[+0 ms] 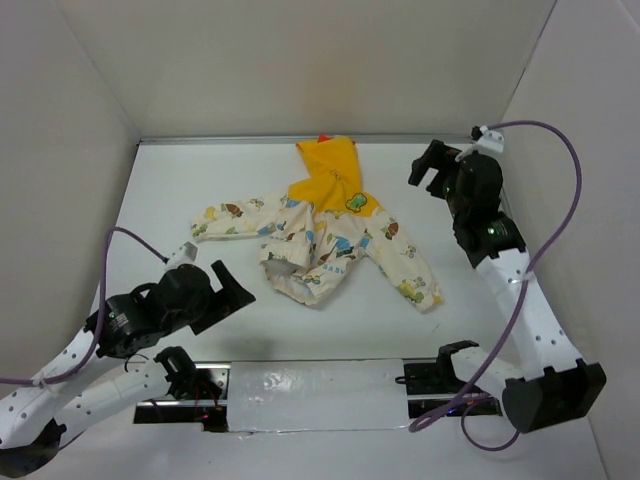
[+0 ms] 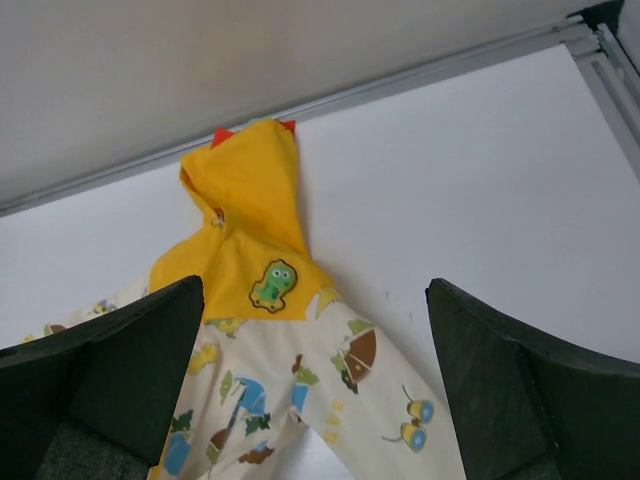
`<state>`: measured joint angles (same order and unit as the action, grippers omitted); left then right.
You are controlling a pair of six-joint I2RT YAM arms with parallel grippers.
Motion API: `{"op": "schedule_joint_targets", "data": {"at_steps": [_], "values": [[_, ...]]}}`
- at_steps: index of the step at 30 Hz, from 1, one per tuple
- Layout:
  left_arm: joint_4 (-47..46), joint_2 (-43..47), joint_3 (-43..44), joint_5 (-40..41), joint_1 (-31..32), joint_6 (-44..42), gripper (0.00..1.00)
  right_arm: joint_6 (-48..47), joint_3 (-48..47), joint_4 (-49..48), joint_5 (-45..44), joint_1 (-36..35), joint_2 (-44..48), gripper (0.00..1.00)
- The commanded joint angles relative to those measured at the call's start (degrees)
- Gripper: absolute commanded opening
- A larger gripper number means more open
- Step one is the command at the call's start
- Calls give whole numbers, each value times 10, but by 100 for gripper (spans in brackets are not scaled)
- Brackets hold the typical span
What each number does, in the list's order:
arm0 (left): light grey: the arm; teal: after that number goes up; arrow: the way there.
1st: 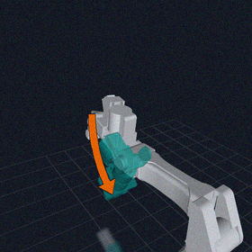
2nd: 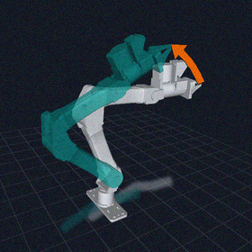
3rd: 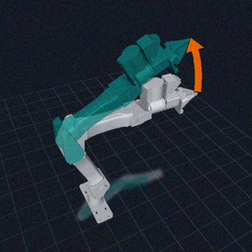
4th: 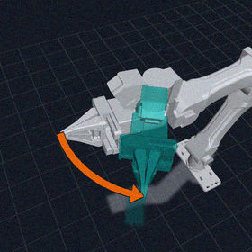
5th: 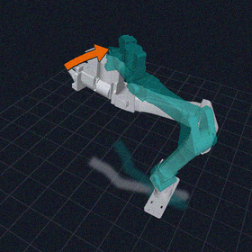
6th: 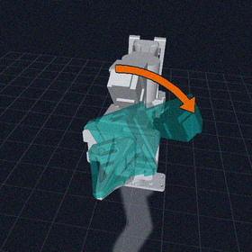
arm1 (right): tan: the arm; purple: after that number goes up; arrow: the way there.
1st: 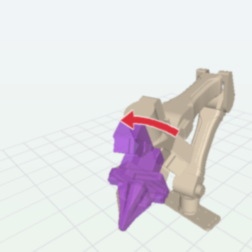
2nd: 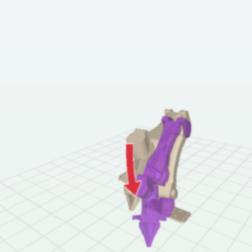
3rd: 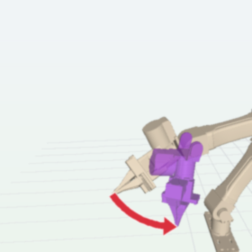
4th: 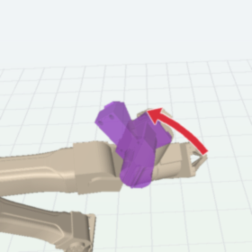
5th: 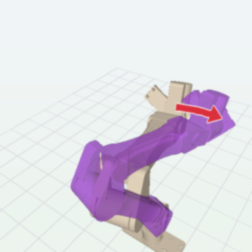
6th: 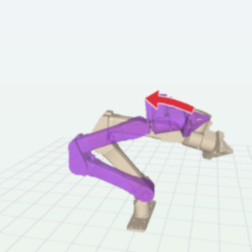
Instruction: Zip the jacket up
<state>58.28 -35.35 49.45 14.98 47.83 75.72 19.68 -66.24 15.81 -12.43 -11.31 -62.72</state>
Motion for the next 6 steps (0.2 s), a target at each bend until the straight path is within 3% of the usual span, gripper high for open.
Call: {"op": "schedule_joint_targets", "data": {"at_steps": [1,6], "values": [[-2,5,7,23,2,-30,99,15,64,-41,-37,3,58,100],[-18,-9,-5,21,2,-40,99,28,115,-70,-43,3,120,100]]}}
